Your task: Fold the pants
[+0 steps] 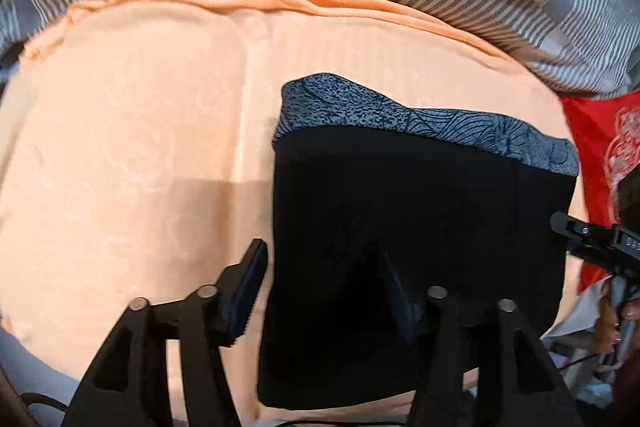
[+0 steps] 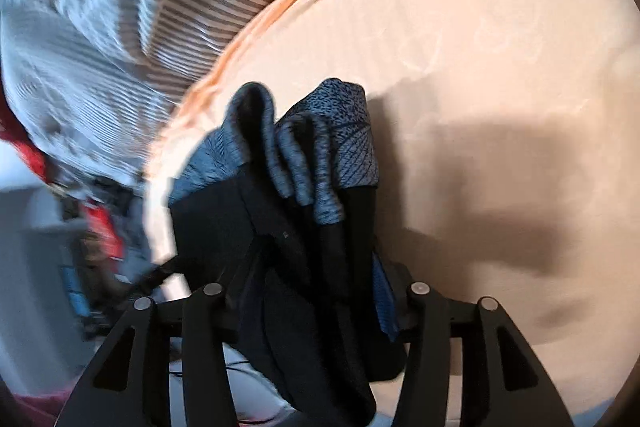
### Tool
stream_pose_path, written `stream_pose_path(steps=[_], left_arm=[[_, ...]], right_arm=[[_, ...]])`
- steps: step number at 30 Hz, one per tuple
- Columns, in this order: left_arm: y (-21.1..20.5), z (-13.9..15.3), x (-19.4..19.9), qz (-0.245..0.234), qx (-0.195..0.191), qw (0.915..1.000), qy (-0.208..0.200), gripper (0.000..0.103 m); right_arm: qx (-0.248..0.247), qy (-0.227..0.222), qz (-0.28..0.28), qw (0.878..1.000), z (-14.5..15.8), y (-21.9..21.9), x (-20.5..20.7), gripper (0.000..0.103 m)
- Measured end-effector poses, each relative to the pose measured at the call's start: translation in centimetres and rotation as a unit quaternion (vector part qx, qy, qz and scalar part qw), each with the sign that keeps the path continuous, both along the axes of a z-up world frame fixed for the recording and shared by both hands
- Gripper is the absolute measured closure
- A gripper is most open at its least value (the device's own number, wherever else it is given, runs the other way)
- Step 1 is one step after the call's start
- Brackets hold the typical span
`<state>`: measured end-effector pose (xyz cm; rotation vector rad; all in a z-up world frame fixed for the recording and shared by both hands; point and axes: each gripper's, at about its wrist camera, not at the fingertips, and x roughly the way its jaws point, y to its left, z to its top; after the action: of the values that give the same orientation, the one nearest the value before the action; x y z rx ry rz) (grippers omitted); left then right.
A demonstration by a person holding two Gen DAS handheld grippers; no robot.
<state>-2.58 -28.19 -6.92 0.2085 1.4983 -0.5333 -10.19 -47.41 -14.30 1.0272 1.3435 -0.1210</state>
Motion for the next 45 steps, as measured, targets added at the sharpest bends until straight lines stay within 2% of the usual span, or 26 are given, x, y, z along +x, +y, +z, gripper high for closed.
stream_pose_path(steps=[3, 4, 5, 6, 8, 13, 14, 15, 16, 22, 24, 26, 33, 40, 45], left_arm=[[0.4, 0.5, -0.2, 0.002, 0.014, 0.9999, -0.006, 0.041], [0.8, 0.7, -0.2, 0.004, 0.020, 0.9998, -0.008, 0.039], [1.1, 0.9, -0.3, 0.010, 0.030, 0.9995, -0.009, 0.027], [1.1, 1.0, -0.4, 0.014, 0.033, 0.9993, -0.011, 0.022], [1.6, 1.6, -0.6, 0.019, 0.038, 0.9990, -0.016, 0.022], [3.0, 2.9, -1.5, 0.010, 0.060, 0.9979, -0.022, 0.021], [3.0, 3.3, -1.7, 0.005, 0.063, 0.9978, -0.020, 0.018], [2.9, 3.5, -1.9, 0.002, 0.065, 0.9977, -0.019, 0.005], [3.0, 4.0, -2.2, -0.003, 0.068, 0.9974, -0.023, 0.001], [2.6, 6.0, -3.5, -0.035, 0.078, 0.9960, -0.028, 0.001], [2.3, 6.8, -4.2, -0.055, 0.087, 0.9938, -0.041, 0.001], [2.3, 7.5, -4.5, -0.061, 0.088, 0.9929, -0.053, 0.001], [1.9, 9.1, -5.3, -0.082, 0.090, 0.9901, -0.070, 0.001], [2.3, 10.8, -6.3, -0.059, 0.076, 0.9926, -0.074, 0.001], [2.6, 11.3, -7.7, -0.037, 0.082, 0.9926, -0.082, 0.001]], right_arm=[[-0.057, 0.031, 0.021, 0.998, 0.8, 0.2, 0.1, 0.045], [-0.078, 0.041, 0.030, 0.996, 0.9, 0.3, -0.1, 0.041], [-0.100, 0.053, 0.037, 0.993, 1.3, 0.6, 0.0, 0.035], [-0.116, 0.064, 0.042, 0.990, 1.5, 0.7, 0.0, 0.033], [-0.142, 0.085, 0.044, 0.985, 1.5, 0.7, 0.0, 0.029], [-0.198, 0.132, 0.058, 0.970, 3.4, 1.3, -0.6, 0.028], [-0.198, 0.133, 0.059, 0.969, 3.8, 1.5, -0.9, 0.027], [-0.197, 0.132, 0.058, 0.970, 4.5, 1.8, -1.2, 0.025], [-0.197, 0.130, 0.057, 0.970, 5.1, 2.2, -1.2, 0.022], [-0.209, 0.121, 0.045, 0.969, 8.4, 5.0, -1.6, 0.017], [-0.215, 0.117, 0.041, 0.969, 9.3, 6.2, -1.6, 0.012], [-0.229, 0.110, 0.036, 0.967, 10.0, 7.3, -1.4, 0.000], [-0.239, 0.103, 0.035, 0.965, 11.9, 9.8, -1.0, 0.000], [-0.248, 0.110, 0.056, 0.961, 13.4, 11.1, -1.1, 0.000], [-0.252, 0.106, 0.080, 0.958, 13.9, 11.6, -1.3, 0.000]])
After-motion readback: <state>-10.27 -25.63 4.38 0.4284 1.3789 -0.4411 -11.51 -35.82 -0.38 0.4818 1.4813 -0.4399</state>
